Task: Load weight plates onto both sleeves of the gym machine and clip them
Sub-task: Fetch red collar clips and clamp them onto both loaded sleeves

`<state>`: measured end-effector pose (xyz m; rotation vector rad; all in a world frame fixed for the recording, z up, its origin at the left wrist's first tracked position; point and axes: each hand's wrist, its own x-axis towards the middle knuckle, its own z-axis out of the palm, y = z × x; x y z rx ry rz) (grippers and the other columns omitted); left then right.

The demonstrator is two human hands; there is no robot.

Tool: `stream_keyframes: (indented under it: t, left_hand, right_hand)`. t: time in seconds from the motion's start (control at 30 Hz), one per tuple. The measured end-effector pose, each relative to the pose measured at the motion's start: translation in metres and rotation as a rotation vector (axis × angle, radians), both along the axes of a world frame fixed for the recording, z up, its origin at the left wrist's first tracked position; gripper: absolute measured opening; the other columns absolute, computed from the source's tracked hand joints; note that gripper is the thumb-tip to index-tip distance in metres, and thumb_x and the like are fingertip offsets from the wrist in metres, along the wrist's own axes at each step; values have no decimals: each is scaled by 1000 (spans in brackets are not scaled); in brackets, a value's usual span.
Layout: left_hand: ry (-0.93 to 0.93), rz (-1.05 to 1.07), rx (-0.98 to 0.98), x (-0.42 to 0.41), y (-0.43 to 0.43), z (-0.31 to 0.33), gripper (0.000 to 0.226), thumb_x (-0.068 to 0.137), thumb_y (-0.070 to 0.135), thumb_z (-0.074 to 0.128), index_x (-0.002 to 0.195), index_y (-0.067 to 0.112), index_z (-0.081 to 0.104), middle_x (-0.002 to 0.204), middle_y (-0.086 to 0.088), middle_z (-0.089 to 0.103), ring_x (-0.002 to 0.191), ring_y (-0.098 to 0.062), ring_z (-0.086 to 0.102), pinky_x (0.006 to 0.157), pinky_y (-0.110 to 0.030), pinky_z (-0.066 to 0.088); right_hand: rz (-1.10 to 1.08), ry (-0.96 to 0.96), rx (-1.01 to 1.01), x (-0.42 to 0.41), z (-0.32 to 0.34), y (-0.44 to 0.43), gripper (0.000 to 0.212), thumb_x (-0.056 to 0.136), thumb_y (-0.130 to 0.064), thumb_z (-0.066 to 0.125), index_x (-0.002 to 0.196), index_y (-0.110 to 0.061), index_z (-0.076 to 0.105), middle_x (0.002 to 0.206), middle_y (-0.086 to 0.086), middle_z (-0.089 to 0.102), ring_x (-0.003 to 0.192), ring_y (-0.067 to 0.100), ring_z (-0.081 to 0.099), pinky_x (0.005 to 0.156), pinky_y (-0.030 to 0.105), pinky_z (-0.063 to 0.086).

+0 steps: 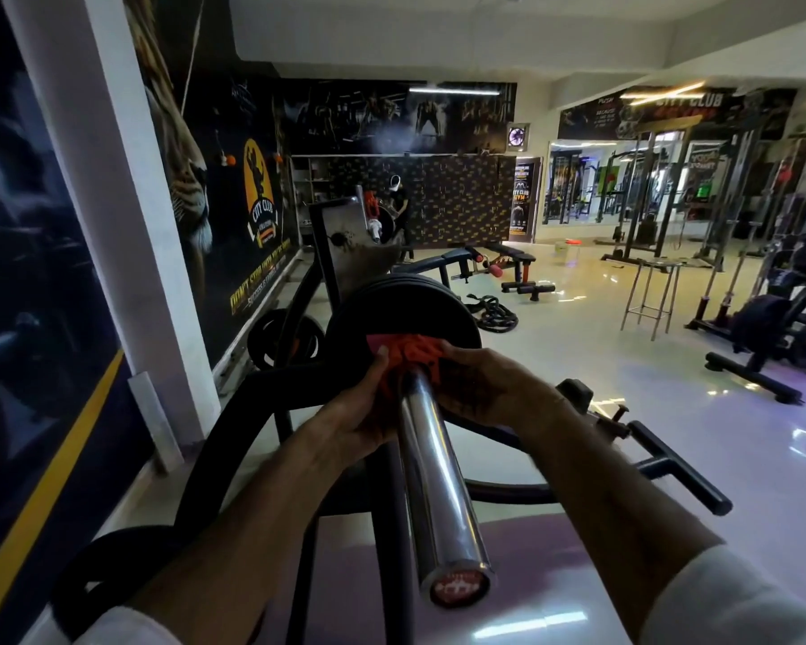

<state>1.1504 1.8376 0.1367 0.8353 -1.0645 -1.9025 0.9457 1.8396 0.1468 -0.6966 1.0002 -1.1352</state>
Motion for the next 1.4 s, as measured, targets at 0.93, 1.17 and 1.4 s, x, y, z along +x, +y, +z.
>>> stream_keyframes:
  t: [0.93,1.17,1.4]
  left_hand:
    - [-1150,469,-1206,-173,205,38,65,95,58,49,146,18,45,145,-8,54,135,-29,47,109,-45,41]
    - [-1168,270,-1290,-326,256,-40,59,100,54,41,150,23,41,157,-3,42,147,-25,34,119,-52,26]
    - [-1128,47,-1262,-462,269,-113,66,97,59,31,150,22,43,158,-2,41,148,-22,31,120,-52,25]
  right_hand:
    - [-577,1112,-711,-154,-1,255,42,107,-45,41,139,-23,58,140,3,59,113,11,54,80,29,48]
    - [-701,1367,-486,-290,-70,343,38,107,-39,42,138,-25,59,147,1,55,128,22,52,83,29,38]
    - [-811,1461,-262,-402,-138,379,44,103,-45,38,137,-28,61,146,-1,57,129,23,52,97,41,45]
